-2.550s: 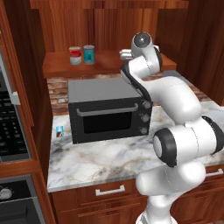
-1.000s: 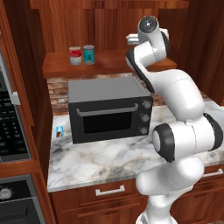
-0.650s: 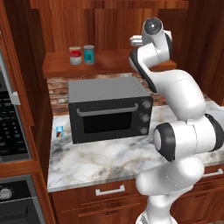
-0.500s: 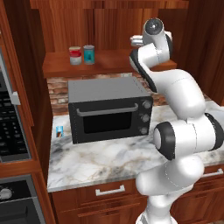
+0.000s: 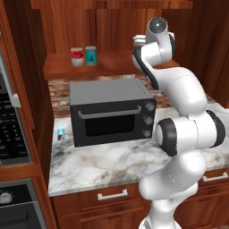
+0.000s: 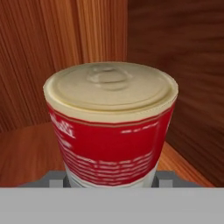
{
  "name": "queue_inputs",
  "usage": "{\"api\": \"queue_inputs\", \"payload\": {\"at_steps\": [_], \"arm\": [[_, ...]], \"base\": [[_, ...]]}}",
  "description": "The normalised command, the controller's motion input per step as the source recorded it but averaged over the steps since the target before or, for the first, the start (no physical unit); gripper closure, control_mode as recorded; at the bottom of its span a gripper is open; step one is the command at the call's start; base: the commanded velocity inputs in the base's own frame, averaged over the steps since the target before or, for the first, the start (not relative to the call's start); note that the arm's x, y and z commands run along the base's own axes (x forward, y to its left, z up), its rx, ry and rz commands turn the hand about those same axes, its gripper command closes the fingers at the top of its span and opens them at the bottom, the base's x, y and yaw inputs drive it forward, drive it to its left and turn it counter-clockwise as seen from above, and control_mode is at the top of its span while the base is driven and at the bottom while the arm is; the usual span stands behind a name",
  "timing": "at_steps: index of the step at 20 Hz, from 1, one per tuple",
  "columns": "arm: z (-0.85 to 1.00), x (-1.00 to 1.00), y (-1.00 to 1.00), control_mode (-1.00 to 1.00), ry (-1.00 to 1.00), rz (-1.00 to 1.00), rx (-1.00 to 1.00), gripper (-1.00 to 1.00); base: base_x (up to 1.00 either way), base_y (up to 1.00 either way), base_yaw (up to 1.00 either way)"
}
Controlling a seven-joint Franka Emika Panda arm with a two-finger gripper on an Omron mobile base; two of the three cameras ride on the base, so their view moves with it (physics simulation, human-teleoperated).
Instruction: Stack two cans on top of the other two cans in the cabinet.
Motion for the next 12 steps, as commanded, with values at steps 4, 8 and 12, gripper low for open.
{"api": "queue_inputs", "payload": {"at_steps": [4,8,12], "arm": [[0.01,0.13,-0.06,-1.00,0.04,0.00,0.00,1.00],[0.01,0.09,-0.03,-1.00,0.01,0.00,0.00,1.00],[0.00,0.06,-0.06,-1.00,0.00,0.00,0.00,1.00]], "base": [[0.00,0.00,0.00],[0.00,0.00,0.00],[0.00,0.00,0.00]]}}
